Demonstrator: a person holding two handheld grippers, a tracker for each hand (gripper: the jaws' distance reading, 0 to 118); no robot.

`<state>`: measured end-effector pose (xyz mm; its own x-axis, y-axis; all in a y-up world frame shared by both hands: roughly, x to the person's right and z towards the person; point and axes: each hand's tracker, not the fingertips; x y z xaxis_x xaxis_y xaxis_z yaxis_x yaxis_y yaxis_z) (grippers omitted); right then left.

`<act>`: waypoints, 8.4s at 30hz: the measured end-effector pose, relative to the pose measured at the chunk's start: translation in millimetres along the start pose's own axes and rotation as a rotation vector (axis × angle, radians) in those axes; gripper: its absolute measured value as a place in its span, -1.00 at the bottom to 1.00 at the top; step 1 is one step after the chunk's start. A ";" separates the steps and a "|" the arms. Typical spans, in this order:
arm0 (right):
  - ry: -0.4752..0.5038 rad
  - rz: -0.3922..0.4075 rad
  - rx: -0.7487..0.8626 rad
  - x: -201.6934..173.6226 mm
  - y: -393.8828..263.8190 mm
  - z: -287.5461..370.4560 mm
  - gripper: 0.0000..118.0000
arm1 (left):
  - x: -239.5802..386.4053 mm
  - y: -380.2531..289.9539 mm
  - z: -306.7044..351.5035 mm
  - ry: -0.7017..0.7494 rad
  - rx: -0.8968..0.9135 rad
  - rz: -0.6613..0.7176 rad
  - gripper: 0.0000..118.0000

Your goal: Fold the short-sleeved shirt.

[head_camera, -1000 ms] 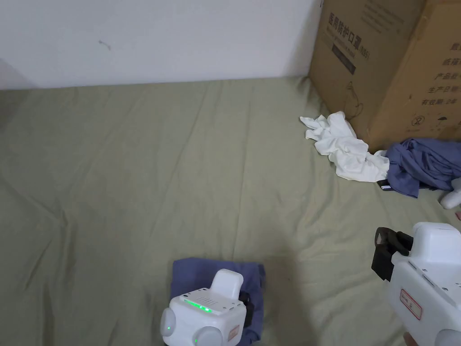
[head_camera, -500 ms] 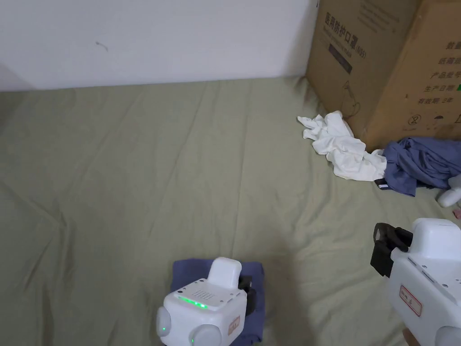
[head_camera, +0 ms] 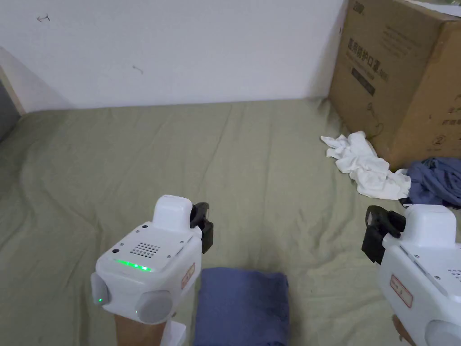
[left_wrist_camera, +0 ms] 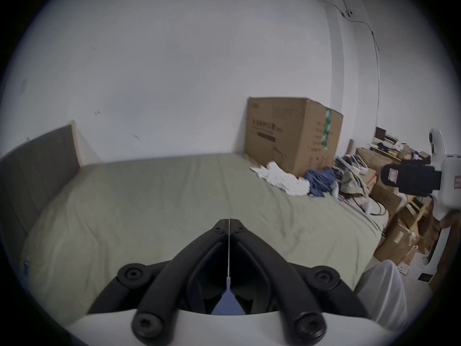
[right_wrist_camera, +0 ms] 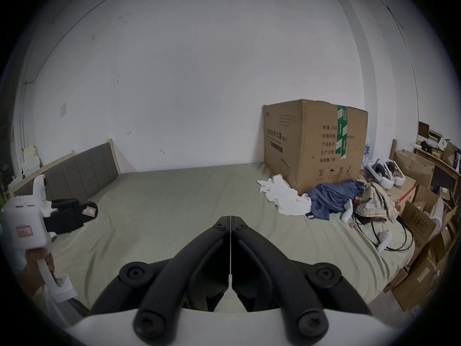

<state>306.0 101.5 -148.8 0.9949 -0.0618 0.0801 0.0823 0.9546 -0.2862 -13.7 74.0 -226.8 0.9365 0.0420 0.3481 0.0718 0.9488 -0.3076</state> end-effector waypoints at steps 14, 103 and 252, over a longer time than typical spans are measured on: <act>0.053 0.050 0.119 -44.7 16.9 2.9 -0.96 | -81.0 21.3 59.4 0.284 0.180 0.060 -0.94; 0.216 0.032 -0.316 -102.8 -156.9 -110.8 -0.95 | -139.2 -130.8 -78.7 -0.213 -0.697 0.494 -0.51; 0.032 0.121 0.248 -47.1 62.4 -4.5 -0.95 | -34.9 43.6 48.3 0.318 0.323 -0.019 -0.90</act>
<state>264.5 162.7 -174.8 0.9983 0.0515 0.0287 -0.0501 0.9975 -0.0495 -59.9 129.0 -209.6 0.9986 -0.0263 0.0459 0.0260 0.9996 0.0062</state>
